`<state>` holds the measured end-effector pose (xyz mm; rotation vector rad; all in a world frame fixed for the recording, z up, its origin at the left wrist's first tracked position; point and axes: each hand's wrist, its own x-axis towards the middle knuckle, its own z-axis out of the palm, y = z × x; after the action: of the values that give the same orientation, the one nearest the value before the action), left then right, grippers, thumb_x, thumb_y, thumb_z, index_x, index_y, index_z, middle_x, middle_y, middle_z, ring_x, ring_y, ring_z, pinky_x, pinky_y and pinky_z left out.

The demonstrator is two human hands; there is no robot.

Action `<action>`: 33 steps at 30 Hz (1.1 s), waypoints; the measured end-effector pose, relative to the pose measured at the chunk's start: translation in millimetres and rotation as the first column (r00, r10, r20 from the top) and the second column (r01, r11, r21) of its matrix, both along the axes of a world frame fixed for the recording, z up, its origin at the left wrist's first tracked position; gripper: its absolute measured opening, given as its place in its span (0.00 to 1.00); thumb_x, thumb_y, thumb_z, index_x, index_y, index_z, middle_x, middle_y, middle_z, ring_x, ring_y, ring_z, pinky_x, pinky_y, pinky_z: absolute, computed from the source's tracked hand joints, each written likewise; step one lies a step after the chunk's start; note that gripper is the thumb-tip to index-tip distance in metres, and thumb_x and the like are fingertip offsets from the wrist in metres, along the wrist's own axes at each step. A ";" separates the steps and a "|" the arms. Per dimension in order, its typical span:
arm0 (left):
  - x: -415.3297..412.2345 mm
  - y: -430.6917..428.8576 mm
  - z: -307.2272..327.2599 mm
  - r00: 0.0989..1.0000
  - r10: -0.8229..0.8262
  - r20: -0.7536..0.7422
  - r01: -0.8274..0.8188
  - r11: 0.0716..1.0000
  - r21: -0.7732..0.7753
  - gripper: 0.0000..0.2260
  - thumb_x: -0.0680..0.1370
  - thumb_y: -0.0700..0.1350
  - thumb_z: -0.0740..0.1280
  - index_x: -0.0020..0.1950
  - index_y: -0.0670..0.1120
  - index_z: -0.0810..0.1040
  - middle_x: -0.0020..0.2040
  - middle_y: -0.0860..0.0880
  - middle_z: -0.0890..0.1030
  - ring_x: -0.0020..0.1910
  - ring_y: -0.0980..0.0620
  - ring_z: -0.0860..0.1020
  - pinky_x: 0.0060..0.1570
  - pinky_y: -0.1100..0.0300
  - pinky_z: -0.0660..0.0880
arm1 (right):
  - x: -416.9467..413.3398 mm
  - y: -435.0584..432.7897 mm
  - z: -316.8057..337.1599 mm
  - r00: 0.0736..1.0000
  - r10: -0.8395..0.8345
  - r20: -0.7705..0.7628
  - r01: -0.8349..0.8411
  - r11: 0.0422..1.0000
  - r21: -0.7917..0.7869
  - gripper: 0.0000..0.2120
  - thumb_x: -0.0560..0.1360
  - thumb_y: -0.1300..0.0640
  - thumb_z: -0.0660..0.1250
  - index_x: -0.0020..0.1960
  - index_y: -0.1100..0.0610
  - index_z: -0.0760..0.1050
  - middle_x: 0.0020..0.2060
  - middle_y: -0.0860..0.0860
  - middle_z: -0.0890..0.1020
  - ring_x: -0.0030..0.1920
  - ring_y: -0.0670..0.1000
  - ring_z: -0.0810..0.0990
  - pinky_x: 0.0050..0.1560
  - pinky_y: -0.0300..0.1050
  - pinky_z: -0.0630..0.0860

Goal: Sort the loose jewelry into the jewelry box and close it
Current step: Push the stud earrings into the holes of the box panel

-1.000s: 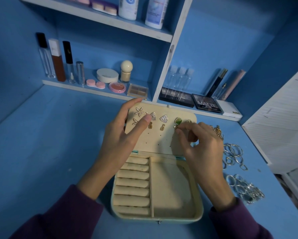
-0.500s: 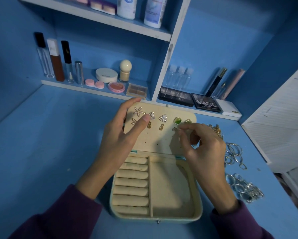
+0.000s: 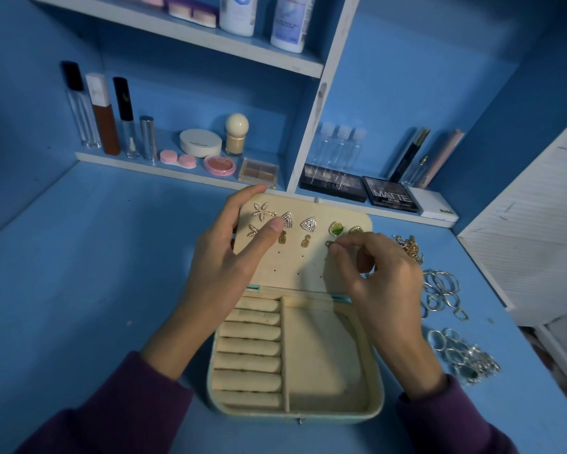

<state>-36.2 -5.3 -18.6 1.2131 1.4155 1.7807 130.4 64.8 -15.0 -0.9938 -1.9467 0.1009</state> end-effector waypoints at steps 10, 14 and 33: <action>-0.4 -0.9 -1.0 1.000 -0.028 0.011 0.028 1.000 0.003 0.21 0.70 0.60 0.67 0.62 0.61 0.73 0.51 0.57 0.83 0.54 0.57 0.80 0.59 0.51 0.74 | -1.7 0.3 0.9 1.000 -0.005 -0.010 0.005 1.000 -0.021 0.03 0.69 0.54 0.68 0.39 0.53 0.78 0.28 0.44 0.71 0.30 0.49 0.71 0.29 0.47 0.71; -0.9 -0.2 -1.8 0.999 -0.033 0.023 0.033 0.999 0.003 0.20 0.69 0.60 0.67 0.61 0.62 0.73 0.51 0.56 0.83 0.54 0.56 0.80 0.58 0.50 0.75 | 0.4 0.7 0.9 1.000 0.008 -0.014 -0.009 0.999 -0.043 0.03 0.69 0.54 0.68 0.38 0.53 0.78 0.27 0.46 0.71 0.30 0.49 0.70 0.30 0.48 0.70; -3.5 3.0 -4.0 1.000 -0.006 0.004 0.006 0.999 -0.039 0.18 0.69 0.61 0.67 0.58 0.68 0.73 0.52 0.58 0.83 0.54 0.57 0.80 0.60 0.46 0.74 | 54.8 51.0 42.8 0.993 0.067 0.099 -0.025 0.928 -0.372 0.05 0.73 0.59 0.69 0.41 0.51 0.80 0.33 0.55 0.80 0.34 0.53 0.75 0.34 0.37 0.70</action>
<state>-39.7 -2.3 -22.7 1.1924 1.4368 1.7423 185.1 115.9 27.8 -1.2180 -2.0981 0.4643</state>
